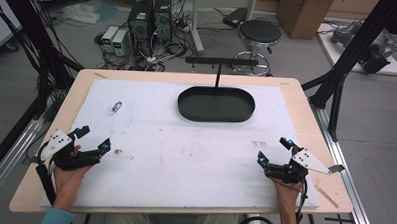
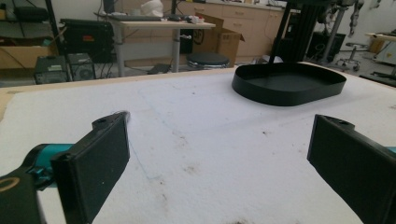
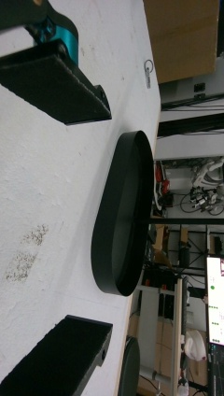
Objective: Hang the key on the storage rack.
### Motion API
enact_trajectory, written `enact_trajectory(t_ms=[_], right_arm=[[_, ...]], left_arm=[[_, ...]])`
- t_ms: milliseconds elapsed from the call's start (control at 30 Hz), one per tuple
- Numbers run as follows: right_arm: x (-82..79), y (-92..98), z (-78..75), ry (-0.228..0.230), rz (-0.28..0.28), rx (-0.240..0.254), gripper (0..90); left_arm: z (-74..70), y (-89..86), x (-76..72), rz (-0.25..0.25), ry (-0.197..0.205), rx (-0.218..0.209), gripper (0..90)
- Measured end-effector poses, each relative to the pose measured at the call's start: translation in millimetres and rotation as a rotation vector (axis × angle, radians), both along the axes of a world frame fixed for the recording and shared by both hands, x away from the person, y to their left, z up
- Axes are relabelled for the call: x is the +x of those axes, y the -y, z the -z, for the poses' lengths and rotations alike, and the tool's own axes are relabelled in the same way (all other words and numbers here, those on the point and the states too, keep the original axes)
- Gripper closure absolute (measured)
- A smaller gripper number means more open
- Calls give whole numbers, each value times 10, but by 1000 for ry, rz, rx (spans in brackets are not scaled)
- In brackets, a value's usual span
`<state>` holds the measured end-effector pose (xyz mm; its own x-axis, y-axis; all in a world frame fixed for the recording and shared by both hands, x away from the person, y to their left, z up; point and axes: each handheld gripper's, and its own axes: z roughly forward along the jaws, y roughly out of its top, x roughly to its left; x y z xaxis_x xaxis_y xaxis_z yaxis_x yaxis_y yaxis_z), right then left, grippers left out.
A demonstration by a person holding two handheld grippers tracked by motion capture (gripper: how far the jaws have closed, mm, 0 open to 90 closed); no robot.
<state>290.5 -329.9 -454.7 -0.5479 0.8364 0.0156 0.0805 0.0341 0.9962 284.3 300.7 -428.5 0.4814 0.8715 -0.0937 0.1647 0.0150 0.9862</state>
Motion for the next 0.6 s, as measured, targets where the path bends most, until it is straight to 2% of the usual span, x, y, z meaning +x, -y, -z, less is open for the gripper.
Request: enact_trajectory(t_ms=[33,200,333,433,467,600], right_arm=[[0,0,0,0,0,0,8],[-8,-4,1,-2,-1,2,8],[-7,-3,2,-1,-3,2,7],[-8,-2,1,-2,-3,2,7],[-9,-1,2,-1,-4,4,8],[-11,2,3,0,-4,6,7]], left_arm=[[0,0,0,0,0,0,61],[-200,-35,101,16,-48,4,61],[-363,-51,206,33,-64,36,61],[-458,-71,288,25,-78,34,61],[-520,-93,364,14,-88,37,61],[-594,-127,462,9,-117,47,61]])
